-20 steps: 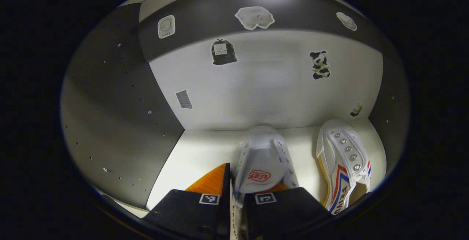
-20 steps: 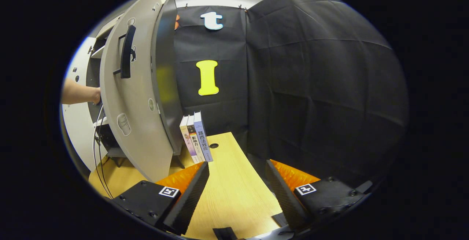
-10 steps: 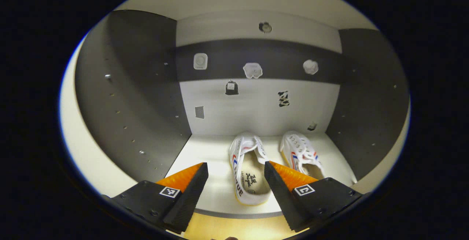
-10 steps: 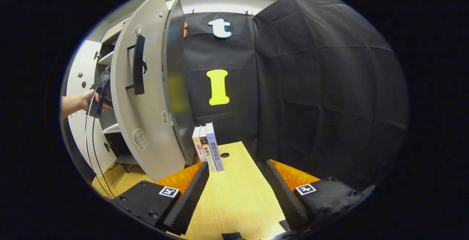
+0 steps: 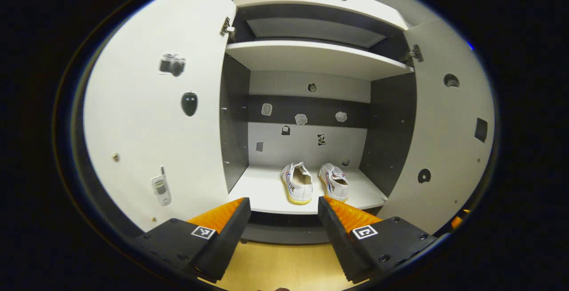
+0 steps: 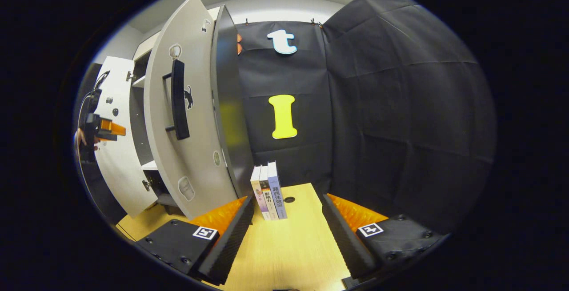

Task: Grab one shoe with the right hand and put it into the shoe cabinet, grab the other shoe with the left hand and put it into the shoe cabinet; then close the right door with the right hand and the left door with the left hand.

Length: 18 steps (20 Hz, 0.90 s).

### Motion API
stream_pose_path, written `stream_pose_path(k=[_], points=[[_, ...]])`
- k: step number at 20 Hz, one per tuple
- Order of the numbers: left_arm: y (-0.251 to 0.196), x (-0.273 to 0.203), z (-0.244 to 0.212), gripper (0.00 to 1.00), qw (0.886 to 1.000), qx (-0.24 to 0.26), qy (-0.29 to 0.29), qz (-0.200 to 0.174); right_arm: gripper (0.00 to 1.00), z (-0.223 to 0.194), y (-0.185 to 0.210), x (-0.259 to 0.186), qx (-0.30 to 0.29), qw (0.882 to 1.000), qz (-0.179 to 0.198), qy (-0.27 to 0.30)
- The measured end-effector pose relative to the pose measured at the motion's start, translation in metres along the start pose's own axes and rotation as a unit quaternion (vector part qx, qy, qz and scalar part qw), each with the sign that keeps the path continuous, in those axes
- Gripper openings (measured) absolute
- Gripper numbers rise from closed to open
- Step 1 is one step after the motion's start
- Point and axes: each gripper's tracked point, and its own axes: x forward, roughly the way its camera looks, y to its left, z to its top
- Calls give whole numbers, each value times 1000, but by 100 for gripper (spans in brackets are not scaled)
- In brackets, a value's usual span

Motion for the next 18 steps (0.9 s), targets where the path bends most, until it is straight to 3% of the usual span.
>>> stream_pose_path(k=[5,9,15,18], points=[[20,-64,-36,95,996,-88,-17,21,99,37,19,21,-1,1000,23,-13],[40,-79,-69,95,991,-132,-19,6,99,79,39,38,-14,999,32,-38],[61,-103,-85,95,998,-38,-32,29,99,126,78,58,-14,997,42,-66],[61,-111,-91,95,999,-23,-28,22,98,133,97,66,-3,997,51,-58]])
